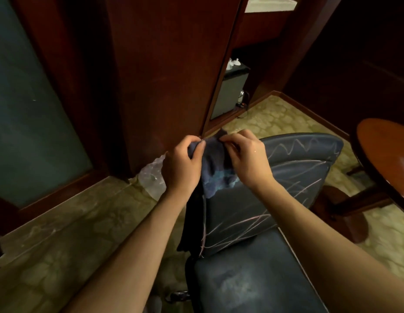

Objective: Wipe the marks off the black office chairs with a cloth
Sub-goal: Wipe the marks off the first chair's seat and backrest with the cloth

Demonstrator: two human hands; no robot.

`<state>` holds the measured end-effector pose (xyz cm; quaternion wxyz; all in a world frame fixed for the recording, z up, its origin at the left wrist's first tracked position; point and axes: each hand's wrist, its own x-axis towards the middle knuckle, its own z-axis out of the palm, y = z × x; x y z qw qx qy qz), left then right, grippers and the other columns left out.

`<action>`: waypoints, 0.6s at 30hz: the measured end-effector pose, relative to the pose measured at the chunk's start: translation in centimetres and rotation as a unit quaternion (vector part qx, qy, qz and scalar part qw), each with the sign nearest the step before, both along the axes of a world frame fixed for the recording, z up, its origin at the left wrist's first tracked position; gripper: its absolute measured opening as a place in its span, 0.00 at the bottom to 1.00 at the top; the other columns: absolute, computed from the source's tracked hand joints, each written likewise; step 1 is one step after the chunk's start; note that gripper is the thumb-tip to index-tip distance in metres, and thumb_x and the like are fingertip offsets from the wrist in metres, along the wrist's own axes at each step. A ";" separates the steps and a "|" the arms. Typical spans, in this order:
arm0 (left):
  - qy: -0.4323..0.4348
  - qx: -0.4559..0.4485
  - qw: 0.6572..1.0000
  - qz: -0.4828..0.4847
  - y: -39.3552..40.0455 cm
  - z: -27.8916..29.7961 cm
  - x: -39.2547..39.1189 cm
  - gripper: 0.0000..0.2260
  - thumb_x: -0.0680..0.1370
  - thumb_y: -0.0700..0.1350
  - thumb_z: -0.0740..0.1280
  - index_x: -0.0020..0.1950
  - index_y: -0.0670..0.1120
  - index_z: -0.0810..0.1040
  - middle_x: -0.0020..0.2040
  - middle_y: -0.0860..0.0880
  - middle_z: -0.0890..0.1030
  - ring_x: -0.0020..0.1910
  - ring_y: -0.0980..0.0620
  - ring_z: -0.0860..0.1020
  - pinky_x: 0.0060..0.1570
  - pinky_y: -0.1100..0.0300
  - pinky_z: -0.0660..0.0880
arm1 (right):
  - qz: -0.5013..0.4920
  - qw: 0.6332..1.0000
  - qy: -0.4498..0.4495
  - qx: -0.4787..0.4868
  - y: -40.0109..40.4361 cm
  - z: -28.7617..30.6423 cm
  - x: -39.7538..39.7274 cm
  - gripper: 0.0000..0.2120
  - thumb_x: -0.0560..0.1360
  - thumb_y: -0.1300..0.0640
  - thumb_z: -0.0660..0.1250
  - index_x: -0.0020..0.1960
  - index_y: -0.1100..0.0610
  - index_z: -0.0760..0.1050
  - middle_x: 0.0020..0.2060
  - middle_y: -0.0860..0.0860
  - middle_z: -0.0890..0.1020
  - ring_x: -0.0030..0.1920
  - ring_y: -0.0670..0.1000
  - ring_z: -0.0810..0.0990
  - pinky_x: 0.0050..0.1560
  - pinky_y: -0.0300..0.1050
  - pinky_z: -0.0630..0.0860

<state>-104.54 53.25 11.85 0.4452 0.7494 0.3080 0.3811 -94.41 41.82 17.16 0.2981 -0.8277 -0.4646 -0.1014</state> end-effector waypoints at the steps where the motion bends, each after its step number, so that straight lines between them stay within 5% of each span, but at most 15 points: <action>1: -0.012 -0.040 0.999 -0.010 0.5 -0.1 1.4 0.05 0.78 0.56 0.64 0.48 0.57 0.77 0.44 0.53 0.83 0.45 0.50 0.82 0.45 0.46 0.79 | -0.020 1.000 0.014 0.007 0.3 0.1 0.8 0.09 0.78 0.61 0.66 0.55 0.58 0.82 0.45 0.56 0.78 0.44 0.56 0.79 0.47 0.42 0.72; 4: -0.039 -0.147 0.987 -0.051 1.2 0.1 5.0 0.04 0.78 0.52 0.66 0.50 0.54 0.78 0.46 0.51 0.83 0.49 0.49 0.82 0.51 0.45 0.79 | -0.057 0.997 0.056 -0.024 0.5 0.1 3.3 0.12 0.79 0.58 0.67 0.60 0.59 0.81 0.47 0.56 0.78 0.49 0.57 0.79 0.52 0.44 0.72; 6: -0.024 -0.166 0.981 -0.099 1.1 0.4 6.1 0.12 0.77 0.53 0.67 0.59 0.50 0.77 0.53 0.51 0.82 0.55 0.50 0.80 0.57 0.48 0.78 | -0.033 0.993 0.071 -0.092 -0.2 0.1 4.7 0.20 0.77 0.51 0.69 0.65 0.60 0.77 0.52 0.57 0.78 0.55 0.57 0.78 0.58 0.44 0.71; 8: 0.006 -0.128 0.979 -0.159 0.9 0.5 6.7 0.21 0.79 0.51 0.68 0.71 0.52 0.71 0.61 0.55 0.77 0.60 0.58 0.75 0.58 0.59 0.74 | -0.004 0.986 0.063 -0.155 -1.0 0.3 6.4 0.30 0.73 0.45 0.69 0.70 0.62 0.73 0.59 0.59 0.76 0.60 0.60 0.74 0.64 0.49 0.69; 11: 0.026 -0.016 0.979 -0.202 0.4 0.5 7.7 0.20 0.81 0.46 0.67 0.73 0.51 0.72 0.65 0.55 0.76 0.64 0.59 0.73 0.57 0.69 0.67 | 0.018 0.975 0.009 -0.220 -2.0 0.3 8.6 0.35 0.69 0.46 0.72 0.71 0.61 0.72 0.63 0.63 0.73 0.60 0.66 0.72 0.64 0.58 0.68; 18: 0.127 0.131 0.951 -0.251 0.1 0.3 10.1 0.24 0.77 0.46 0.71 0.73 0.46 0.73 0.68 0.41 0.72 0.68 0.43 0.71 0.64 0.56 0.68 | 0.013 0.973 -0.072 -0.218 -2.6 -0.1 10.5 0.27 0.71 0.58 0.75 0.68 0.62 0.75 0.52 0.63 0.75 0.51 0.65 0.75 0.50 0.56 0.76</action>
